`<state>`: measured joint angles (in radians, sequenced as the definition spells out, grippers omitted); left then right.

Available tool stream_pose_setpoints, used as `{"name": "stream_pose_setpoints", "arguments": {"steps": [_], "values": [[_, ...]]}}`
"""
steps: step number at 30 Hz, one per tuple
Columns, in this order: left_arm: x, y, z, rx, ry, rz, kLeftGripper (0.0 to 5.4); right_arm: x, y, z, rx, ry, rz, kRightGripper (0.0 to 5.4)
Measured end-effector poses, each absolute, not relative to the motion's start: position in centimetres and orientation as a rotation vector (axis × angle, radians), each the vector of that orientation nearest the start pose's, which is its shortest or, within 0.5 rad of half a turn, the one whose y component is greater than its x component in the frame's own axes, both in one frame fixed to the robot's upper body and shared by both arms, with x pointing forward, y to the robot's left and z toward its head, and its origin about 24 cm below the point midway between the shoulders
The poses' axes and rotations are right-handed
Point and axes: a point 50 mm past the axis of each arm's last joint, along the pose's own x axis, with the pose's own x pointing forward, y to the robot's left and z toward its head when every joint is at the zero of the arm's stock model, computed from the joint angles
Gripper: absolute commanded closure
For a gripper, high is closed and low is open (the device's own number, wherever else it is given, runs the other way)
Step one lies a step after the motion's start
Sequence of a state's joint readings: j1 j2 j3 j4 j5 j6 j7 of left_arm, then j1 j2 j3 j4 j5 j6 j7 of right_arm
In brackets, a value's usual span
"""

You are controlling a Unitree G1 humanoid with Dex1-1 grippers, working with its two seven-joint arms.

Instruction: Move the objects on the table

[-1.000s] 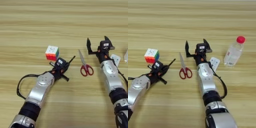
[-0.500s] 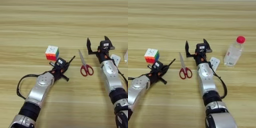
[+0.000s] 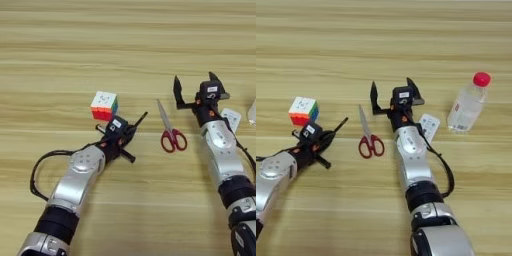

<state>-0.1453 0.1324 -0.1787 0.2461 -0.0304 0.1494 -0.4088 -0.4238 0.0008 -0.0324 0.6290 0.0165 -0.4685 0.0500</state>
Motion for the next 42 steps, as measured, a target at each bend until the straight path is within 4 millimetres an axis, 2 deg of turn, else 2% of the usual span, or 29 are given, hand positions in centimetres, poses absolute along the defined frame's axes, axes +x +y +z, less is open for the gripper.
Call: {"name": "stream_pose_setpoints", "arguments": {"steps": [10, 20, 30, 34, 42], "values": [[26.4, 11.2, 0.6, 0.079, 0.282, -0.589, 5.17, 32.2, -12.2, 5.7, 0.01, -0.246, 0.129, 0.0], [26.7, 11.2, 2.2, 0.075, 0.223, -0.582, 5.17, 32.2, -12.2, 5.7, 0.009, -0.246, 0.129, 0.0], [26.8, 12.1, 6.0, 0.044, 0.108, -0.535, 5.17, 32.2, -12.2, 5.7, 0.008, -0.246, 0.129, 0.0], [26.6, 12.8, 7.3, 0.024, 0.071, -0.505, 5.17, 32.2, -12.2, 5.7, 0.008, -0.246, 0.129, 0.0], [27.0, 15.8, 8.1, 0.025, 0.053, -0.38, 5.17, 32.2, -12.2, 5.6, 0.007, -0.241, 0.129, 0.0]]}}
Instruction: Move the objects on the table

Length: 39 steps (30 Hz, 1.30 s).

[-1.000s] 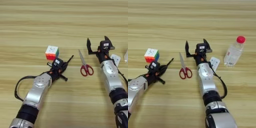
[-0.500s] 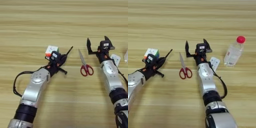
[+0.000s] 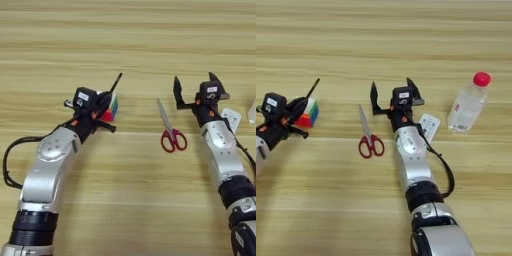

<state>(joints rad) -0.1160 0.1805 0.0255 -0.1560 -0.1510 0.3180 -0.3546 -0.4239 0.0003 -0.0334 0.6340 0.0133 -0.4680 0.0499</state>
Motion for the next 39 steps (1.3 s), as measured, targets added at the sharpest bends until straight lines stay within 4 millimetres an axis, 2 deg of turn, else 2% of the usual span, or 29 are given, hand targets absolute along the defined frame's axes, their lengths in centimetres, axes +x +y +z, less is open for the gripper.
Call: {"name": "stream_pose_setpoints", "arguments": {"steps": [6, 13, 16, 20, 39], "values": [[27.6, 18.0, 9.0, 0.042, 0.03, -0.3, 5.17, 32.2, -12.2, 5.6, 0.006, -0.24, 0.129, 0.0], [28.1, 20.7, 8.7, 0.059, 0.047, -0.194, 5.17, 32.2, -12.2, 5.6, 0.006, -0.24, 0.129, 0.0], [28.4, 21.5, 8.2, 0.062, 0.058, -0.156, 5.17, 32.2, -12.2, 5.6, 0.005, -0.24, 0.13, 0.0], [28.6, 22.3, 6.3, 0.052, 0.131, -0.113, 5.17, 32.2, -12.2, 5.6, 0.003, -0.239, 0.13, 0.0], [27.3, 18.2, 0.6, 0.047, 0.304, -0.206, 5.17, 32.2, -12.2, 5.6, 0.0, -0.239, 0.13, 0.0]]}}
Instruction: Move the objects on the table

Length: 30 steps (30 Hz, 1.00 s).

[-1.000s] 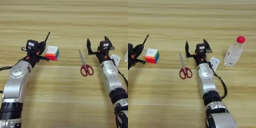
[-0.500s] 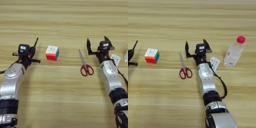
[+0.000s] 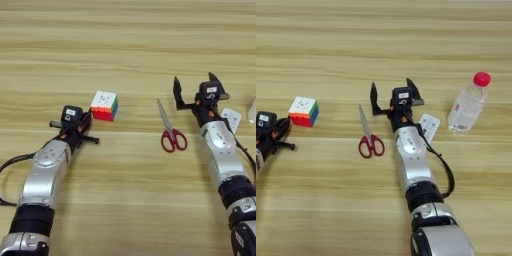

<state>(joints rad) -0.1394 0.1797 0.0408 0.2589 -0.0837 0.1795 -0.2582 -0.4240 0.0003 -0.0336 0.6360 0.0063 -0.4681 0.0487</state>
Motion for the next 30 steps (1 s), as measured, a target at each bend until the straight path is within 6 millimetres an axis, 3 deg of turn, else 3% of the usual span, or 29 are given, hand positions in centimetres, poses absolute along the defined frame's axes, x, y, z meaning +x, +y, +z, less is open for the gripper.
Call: {"name": "stream_pose_setpoints", "arguments": {"steps": [17, 30], "values": [[27.1, 17.5, 0.2, 0.044, 0.302, -0.219, 5.17, 32.2, -12.2, 5.6, -0.003, -0.239, 0.131, 0.0], [27.1, 19.2, 0.2, 0.046, 0.296, -0.143, 5.17, 32.2, -12.3, 5.6, -0.003, -0.239, 0.128, 0.0]]}}
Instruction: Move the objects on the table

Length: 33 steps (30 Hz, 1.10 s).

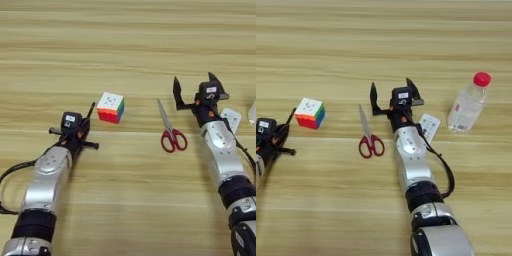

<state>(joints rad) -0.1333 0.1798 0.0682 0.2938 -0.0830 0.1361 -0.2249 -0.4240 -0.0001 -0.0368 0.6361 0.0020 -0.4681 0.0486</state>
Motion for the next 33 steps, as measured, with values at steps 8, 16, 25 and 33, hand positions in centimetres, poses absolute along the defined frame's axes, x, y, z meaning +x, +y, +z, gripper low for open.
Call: {"name": "stream_pose_setpoints", "arguments": {"steps": [8, 16, 25, 33], "values": [[27.2, 17.7, 0.0, 0.039, 0.278, -0.21, 4.51, 32.2, -12.3, 5.6, -0.004, -0.239, 0.128, 0.0], [27.4, 16.5, 2.0, -0.053, 0.115, -0.257, 3.81, 32.2, -12.3, 5.5, -0.004, -0.239, 0.128, 0.0], [27.4, 17.0, 2.3, -0.065, 0.097, -0.227, 2.7, 32.2, -12.3, 5.4, -0.005, -0.232, 0.129, 0.0], [27.7, 18.1, 3.3, -0.107, 0.009, -0.181, 1.88, 32.2, -12.2, 5.4, -0.006, -0.231, 0.133, 0.0]]}}
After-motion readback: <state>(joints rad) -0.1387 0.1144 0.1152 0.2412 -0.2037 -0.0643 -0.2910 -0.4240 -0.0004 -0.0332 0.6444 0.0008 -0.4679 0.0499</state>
